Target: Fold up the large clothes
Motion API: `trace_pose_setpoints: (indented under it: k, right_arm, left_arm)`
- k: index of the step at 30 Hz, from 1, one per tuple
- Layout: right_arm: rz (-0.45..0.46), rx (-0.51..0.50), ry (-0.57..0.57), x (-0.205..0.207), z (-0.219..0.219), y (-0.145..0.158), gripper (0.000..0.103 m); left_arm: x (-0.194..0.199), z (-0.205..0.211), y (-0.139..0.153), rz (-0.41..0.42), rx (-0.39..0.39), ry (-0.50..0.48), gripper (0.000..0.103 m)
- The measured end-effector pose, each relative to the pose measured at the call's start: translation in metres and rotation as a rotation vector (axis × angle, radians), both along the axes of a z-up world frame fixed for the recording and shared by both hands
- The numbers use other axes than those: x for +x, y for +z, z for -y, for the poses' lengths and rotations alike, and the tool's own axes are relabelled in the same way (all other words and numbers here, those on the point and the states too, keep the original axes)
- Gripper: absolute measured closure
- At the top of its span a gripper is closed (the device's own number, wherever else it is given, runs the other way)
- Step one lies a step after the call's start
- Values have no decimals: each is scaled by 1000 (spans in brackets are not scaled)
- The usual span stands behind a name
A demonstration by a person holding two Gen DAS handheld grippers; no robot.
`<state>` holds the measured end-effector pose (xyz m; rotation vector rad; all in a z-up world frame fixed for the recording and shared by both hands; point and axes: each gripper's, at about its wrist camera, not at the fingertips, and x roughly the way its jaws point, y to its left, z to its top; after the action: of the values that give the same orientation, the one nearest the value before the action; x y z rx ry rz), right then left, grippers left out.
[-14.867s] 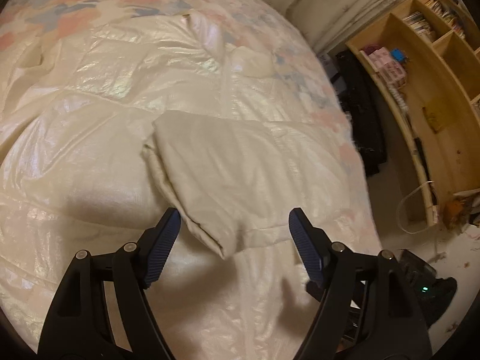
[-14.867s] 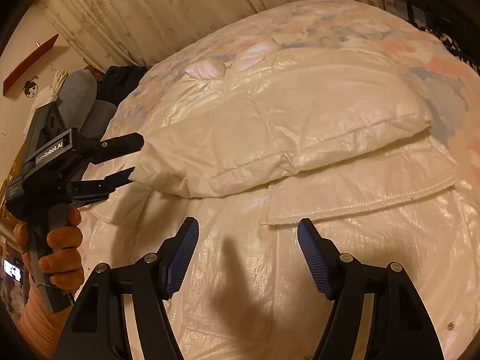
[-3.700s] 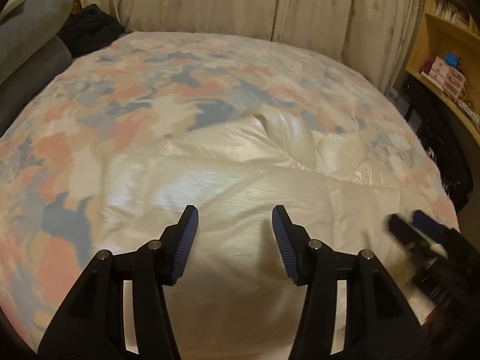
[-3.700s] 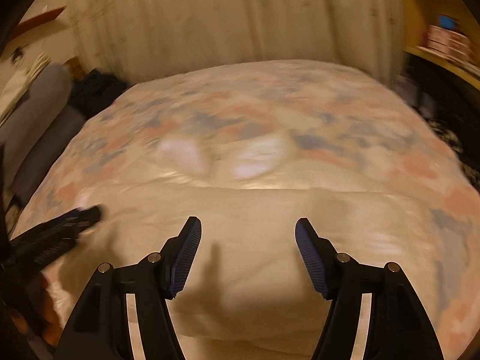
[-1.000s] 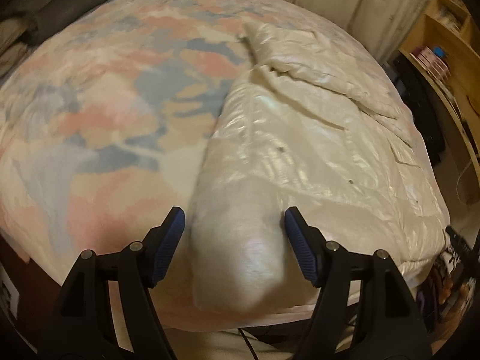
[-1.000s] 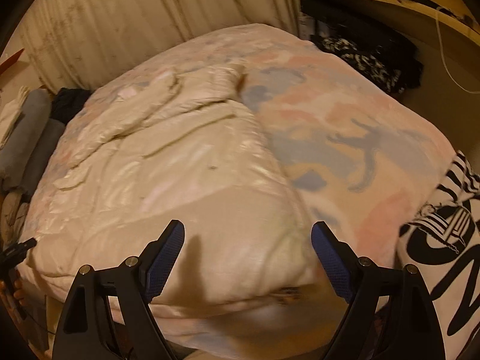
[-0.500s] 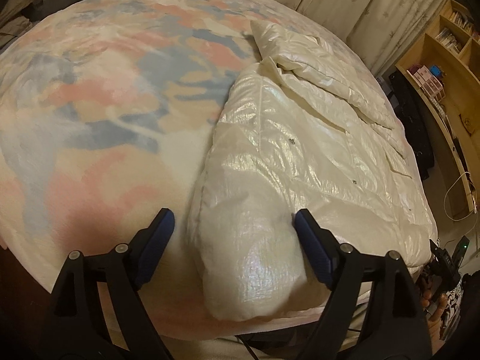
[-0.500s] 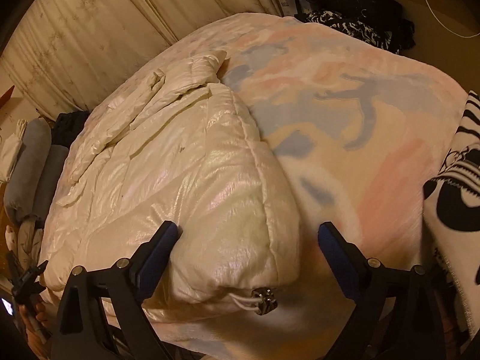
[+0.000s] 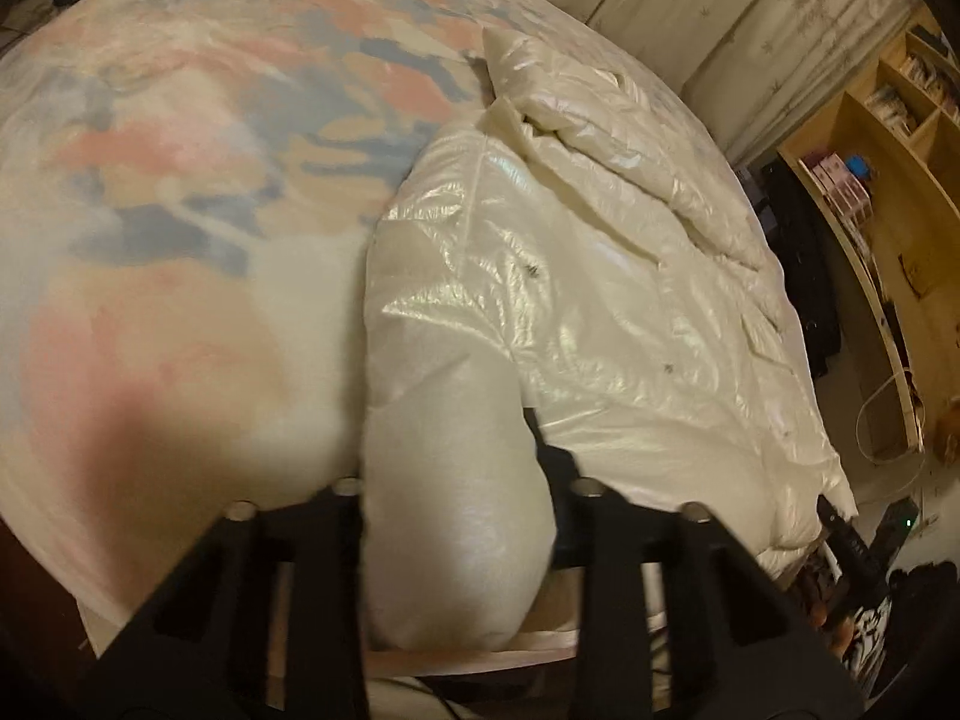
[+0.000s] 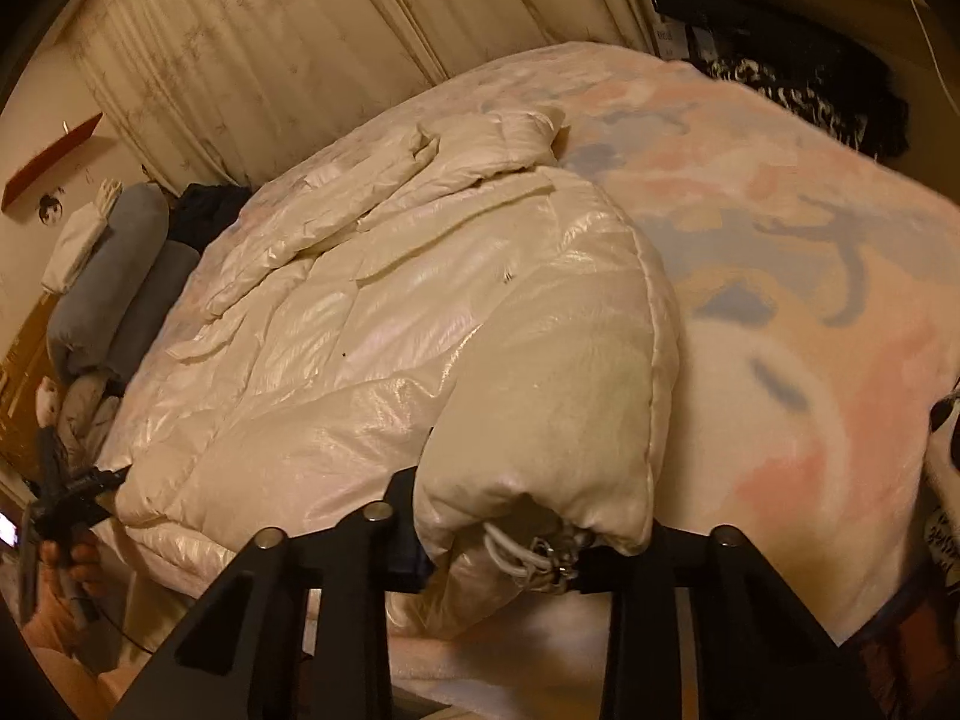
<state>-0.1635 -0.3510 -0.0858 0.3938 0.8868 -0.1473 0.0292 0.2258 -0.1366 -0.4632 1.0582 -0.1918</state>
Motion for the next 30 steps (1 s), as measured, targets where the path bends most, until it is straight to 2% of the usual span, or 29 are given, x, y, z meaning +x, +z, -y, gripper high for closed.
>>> trace_pose_setpoints:
  k: [4,10,16,20,24,27,30]
  right_arm:
    - [38,-40,1,3,-4,26,82]
    - [138,-34,8,-8,-10,76,84]
    - [196,-52,26,-16,-22,117,84]
    - [227,-25,6,-8,-13,132,84]
    - [265,21,-16,12,6,147,84]
    - [290,64,-43,42,22,161,84]
    - [311,99,-83,84,43,173,83]
  left_arm:
    - [-9,8,22,39,21,64,90]
    - [-39,8,57,61,2,110,92]
    - [-67,-7,97,64,-58,109,93]
    - [-67,-5,127,97,-77,82,93]
    - [-31,5,155,139,-105,68,93]
    - [15,16,173,177,-147,72,93]
    - [71,29,183,204,-143,76,92]
